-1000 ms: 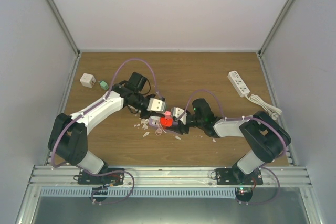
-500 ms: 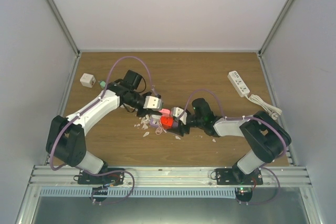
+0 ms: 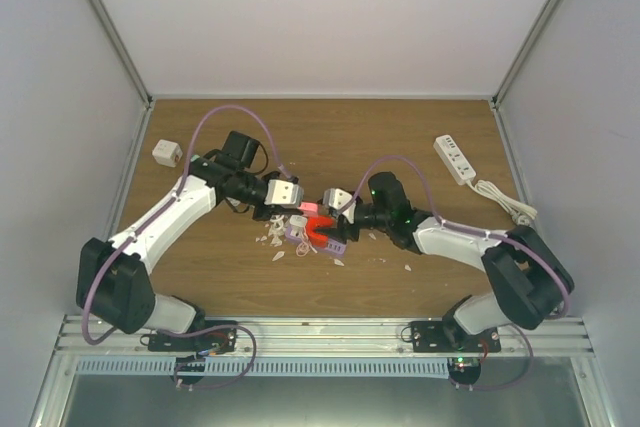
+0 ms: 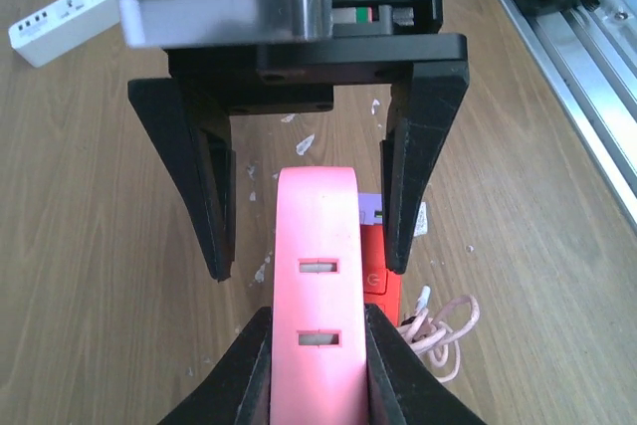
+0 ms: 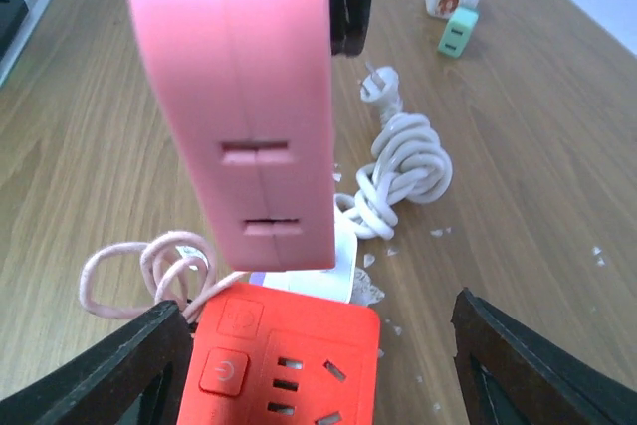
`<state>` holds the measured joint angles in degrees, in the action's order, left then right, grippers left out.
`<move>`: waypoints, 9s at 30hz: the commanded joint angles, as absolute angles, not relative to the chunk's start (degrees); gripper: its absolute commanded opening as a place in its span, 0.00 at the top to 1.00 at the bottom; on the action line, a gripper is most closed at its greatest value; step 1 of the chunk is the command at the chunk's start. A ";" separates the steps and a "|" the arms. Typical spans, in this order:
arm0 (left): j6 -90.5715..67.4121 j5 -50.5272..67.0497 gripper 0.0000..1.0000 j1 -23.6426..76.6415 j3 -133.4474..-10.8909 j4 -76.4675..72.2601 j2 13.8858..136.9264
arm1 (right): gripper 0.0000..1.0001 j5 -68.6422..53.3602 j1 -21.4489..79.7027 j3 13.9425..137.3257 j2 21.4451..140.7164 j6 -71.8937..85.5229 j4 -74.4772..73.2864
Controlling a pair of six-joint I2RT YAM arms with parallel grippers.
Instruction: Pull the plug off the socket
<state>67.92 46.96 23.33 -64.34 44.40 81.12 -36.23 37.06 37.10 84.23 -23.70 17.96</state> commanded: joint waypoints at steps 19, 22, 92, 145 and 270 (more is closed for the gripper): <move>63.44 48.02 0.98 23.06 -59.04 38.14 74.06 | 0.64 -34.25 41.41 41.13 73.96 -21.24 12.21; 63.41 47.73 0.95 23.09 -58.74 38.22 73.69 | 0.72 -33.95 41.65 41.33 73.87 -20.71 12.24; 79.72 30.53 1.00 25.65 -49.80 11.87 55.21 | 0.12 -63.34 32.83 54.08 83.41 -20.39 -5.36; 78.76 29.04 1.00 28.76 -51.28 13.83 57.56 | 0.19 -61.54 35.60 58.89 78.33 -33.75 -11.88; 31.45 36.37 0.26 -36.38 -69.76 26.29 105.63 | 0.08 -46.57 32.91 54.48 78.88 -32.52 -11.73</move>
